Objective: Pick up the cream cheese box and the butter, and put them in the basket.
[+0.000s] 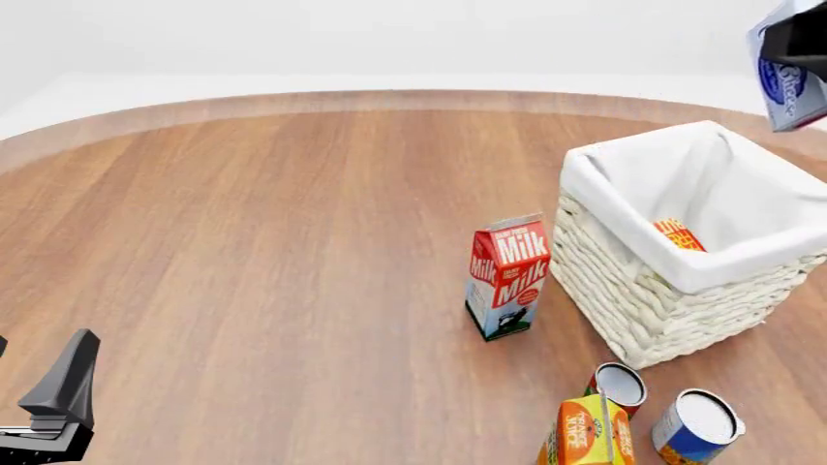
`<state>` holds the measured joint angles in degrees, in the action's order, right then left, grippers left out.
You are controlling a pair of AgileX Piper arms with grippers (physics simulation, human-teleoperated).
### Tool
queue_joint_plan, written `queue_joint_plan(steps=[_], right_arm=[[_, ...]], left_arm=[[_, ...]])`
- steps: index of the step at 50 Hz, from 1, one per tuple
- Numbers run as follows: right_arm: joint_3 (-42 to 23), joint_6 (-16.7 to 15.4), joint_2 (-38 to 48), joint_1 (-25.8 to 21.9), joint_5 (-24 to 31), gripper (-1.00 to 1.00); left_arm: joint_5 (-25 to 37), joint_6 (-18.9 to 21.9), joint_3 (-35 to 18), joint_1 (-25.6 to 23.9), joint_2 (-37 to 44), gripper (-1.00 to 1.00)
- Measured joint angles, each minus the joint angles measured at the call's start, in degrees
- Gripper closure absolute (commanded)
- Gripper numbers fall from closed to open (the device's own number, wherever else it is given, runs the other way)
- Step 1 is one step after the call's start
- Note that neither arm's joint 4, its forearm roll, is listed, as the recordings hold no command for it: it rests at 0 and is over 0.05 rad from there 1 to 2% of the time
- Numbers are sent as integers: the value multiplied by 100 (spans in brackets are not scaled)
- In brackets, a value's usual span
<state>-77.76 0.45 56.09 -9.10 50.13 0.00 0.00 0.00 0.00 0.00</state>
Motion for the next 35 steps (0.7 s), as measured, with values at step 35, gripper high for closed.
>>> queue_joint_plan(steps=[35], right_arm=[[515, 176, 188, 685, -502, 100]], left_arm=[[0, 0, 0, 0, 0, -100]])
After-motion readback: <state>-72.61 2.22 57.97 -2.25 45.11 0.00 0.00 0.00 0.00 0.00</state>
